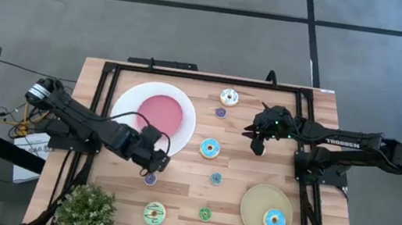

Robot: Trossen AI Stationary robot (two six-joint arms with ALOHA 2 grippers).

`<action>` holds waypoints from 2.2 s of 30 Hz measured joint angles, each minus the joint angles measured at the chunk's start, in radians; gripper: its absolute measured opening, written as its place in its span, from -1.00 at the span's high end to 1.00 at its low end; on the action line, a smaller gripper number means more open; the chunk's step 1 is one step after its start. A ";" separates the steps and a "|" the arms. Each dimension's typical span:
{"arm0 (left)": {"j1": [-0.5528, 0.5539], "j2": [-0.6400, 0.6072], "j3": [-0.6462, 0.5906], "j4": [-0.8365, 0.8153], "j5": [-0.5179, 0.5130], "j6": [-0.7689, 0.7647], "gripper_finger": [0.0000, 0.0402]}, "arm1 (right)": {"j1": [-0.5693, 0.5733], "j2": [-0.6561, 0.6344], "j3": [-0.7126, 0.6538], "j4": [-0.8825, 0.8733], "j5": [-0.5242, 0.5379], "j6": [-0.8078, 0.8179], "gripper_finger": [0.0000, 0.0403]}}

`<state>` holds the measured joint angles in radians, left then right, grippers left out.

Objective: Pick & Place donuts
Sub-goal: Put the small blue donut onto the pink plate

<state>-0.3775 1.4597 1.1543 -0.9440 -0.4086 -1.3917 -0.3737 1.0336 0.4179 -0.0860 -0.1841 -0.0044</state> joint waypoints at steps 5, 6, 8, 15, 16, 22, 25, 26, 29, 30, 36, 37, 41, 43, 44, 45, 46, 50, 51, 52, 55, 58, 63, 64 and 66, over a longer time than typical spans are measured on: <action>-0.069 0.009 0.001 -0.002 -0.025 -0.109 -0.25 | 0.000 0.000 0.000 -0.002 0.000 -0.004 0.52; -0.077 0.018 0.001 -0.004 -0.022 -0.128 -0.25 | 0.000 0.000 0.000 -0.002 0.000 -0.004 0.52; -0.098 0.045 0.001 -0.019 0.000 -0.173 -0.25 | 0.000 0.000 0.000 -0.002 0.000 -0.005 0.52; -0.108 0.180 0.001 -0.006 0.152 -0.251 -0.25 | 0.000 0.000 0.000 0.004 0.001 -0.004 0.52; -0.107 0.198 0.001 0.003 0.173 -0.244 -0.25 | 0.000 0.000 0.000 0.004 0.001 -0.004 0.52; -0.108 0.264 0.000 0.096 0.245 -0.165 -0.25 | 0.000 0.000 0.000 0.005 0.001 0.000 0.52; -0.105 0.276 0.000 0.105 0.247 -0.161 -0.25 | 0.000 0.000 0.000 0.005 0.001 0.003 0.52; -0.105 0.278 0.000 0.102 0.247 -0.161 -0.25 | 0.000 0.000 0.000 0.005 0.001 0.003 0.52; -0.104 0.277 0.000 0.096 0.243 -0.161 -0.25 | 0.000 0.000 0.000 0.005 0.001 0.004 0.52; -0.104 0.277 0.000 0.093 0.243 -0.161 -0.25 | 0.000 0.000 0.000 0.006 0.001 0.004 0.52; -0.104 0.277 0.000 0.054 0.243 -0.176 -0.27 | 0.000 0.000 0.000 0.005 0.001 0.003 0.52; -0.104 0.277 0.000 0.049 0.243 -0.176 -0.29 | 0.000 0.000 0.000 0.005 0.001 0.004 0.52; -0.104 0.277 0.000 0.045 0.243 -0.170 -0.41 | 0.000 0.000 0.000 0.005 0.001 0.004 0.52; -0.104 0.277 0.000 0.045 0.239 -0.170 -0.49 | 0.000 0.000 0.000 0.005 0.001 0.004 0.52; -0.104 0.277 0.000 0.042 0.238 -0.171 -0.53 | 0.000 0.000 0.000 0.005 0.001 0.004 0.52; -0.104 0.277 0.000 0.039 0.238 -0.171 -0.56 | 0.000 0.000 0.000 0.005 0.001 0.004 0.52; -0.104 0.277 0.000 0.037 0.238 -0.171 -0.59 | 0.000 0.000 0.000 0.005 0.001 0.003 0.52; -0.104 0.295 -0.001 0.034 0.237 -0.178 -0.67 | 0.000 0.000 0.001 0.005 0.001 0.003 0.52; -0.104 0.298 -0.007 0.040 0.238 -0.178 -0.68 | 0.000 0.000 0.001 0.005 0.001 0.004 0.52; -0.104 0.306 -0.011 0.060 0.242 -0.178 -0.68 | 0.000 0.000 0.001 0.004 0.001 0.003 0.52; -0.104 0.318 -0.030 0.077 0.238 -0.191 -0.68 | 0.000 0.000 0.001 0.005 0.001 0.003 0.52; -0.104 0.327 -0.031 0.075 0.228 -0.210 -0.68 | 0.000 0.000 0.001 0.005 0.001 0.004 0.52; -0.104 0.338 -0.031 0.089 0.229 -0.216 -0.68 | 0.000 0.000 0.001 0.006 0.001 0.004 0.52; -0.104 0.345 -0.030 0.087 0.231 -0.216 -0.68 | 0.000 0.000 0.001 0.006 0.001 0.004 0.52; -0.104 0.368 -0.031 0.088 0.250 -0.216 -0.68 | 0.000 0.000 0.001 0.006 0.001 0.004 0.52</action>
<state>-0.4816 1.8282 1.1236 -0.8558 -0.1582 -1.6073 -0.3740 1.0336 0.4187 -0.0795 -0.1833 -0.0006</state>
